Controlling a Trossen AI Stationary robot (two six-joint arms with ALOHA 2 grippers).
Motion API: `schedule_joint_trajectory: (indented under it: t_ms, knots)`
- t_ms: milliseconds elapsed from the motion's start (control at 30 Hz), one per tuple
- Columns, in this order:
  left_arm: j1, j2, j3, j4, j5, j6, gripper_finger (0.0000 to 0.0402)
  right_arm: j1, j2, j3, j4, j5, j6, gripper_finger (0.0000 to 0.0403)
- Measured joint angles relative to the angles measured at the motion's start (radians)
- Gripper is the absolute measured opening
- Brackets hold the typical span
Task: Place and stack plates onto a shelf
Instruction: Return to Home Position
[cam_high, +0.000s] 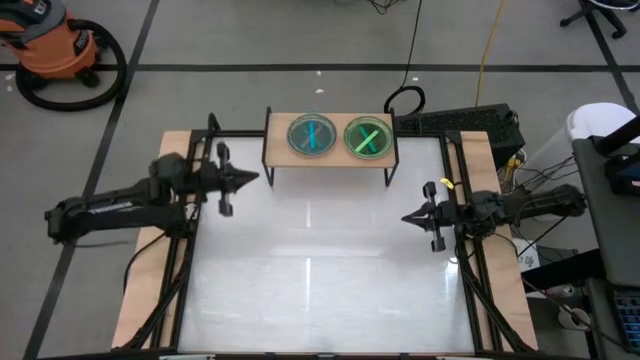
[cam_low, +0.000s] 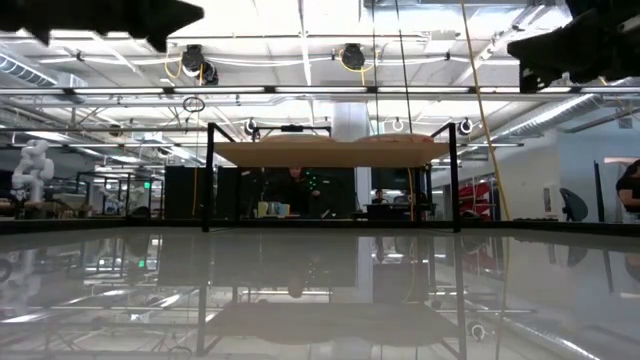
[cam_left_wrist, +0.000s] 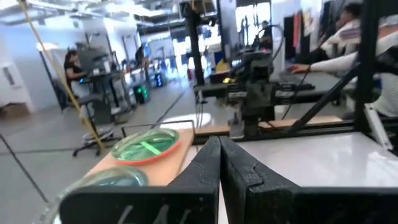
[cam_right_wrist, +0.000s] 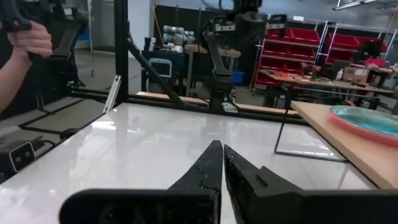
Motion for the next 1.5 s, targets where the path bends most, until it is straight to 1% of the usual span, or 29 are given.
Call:
schedule_joint_trajectory:
  t_ms: [167, 300, 333, 500, 700, 867, 1033, 1200, 1500]
  knots:
    - [-0.02, -0.14, -0.162, 0.089, 0.002, -0.015, 0.0002, 0.0, -0.038, -0.088, 0.053, 0.0, 0.027, 0.0]
    - [-0.02, -0.21, -0.258, 0.176, 0.002, -0.03, 0.0002, 0.0, -0.04, -0.155, 0.141, 0.0, 0.028, 0.0]
    - [-0.02, -0.22, -0.279, 0.195, 0.003, -0.033, 0.0001, 0.0, -0.041, -0.154, 0.114, 0.001, 0.028, 0.0]
    - [-0.02, -0.242, -0.378, 0.281, 0.051, -0.042, 0.0001, 0.001, -0.038, -0.155, 0.111, 0.0, 0.03, 0.0]
    - [-0.019, -0.242, -0.462, 0.347, 0.062, -0.042, 0.0004, 0.001, -0.038, -0.156, 0.101, 0.002, 0.025, 0.0]
    - [-0.019, -0.241, -0.463, 0.26, 0.078, -0.056, 0.0005, 0.001, -0.037, -0.157, 0.097, 0.004, 0.055, 0.0]
    - [-0.02, -0.24, -0.463, 0.159, 0.079, -0.055, 0.0006, 0.001, -0.037, -0.158, 0.097, 0.004, 0.021, 0.0]
    - [-0.019, -0.24, -0.463, 0.071, 0.079, -0.065, 0.0007, 0.001, -0.037, -0.158, 0.098, 0.004, 0.026, 0.0]
    - [-0.019, -0.24, -0.463, 0.054, 0.079, -0.062, 0.0007, 0.001, -0.037, -0.159, 0.105, 0.004, 0.027, 0.0]
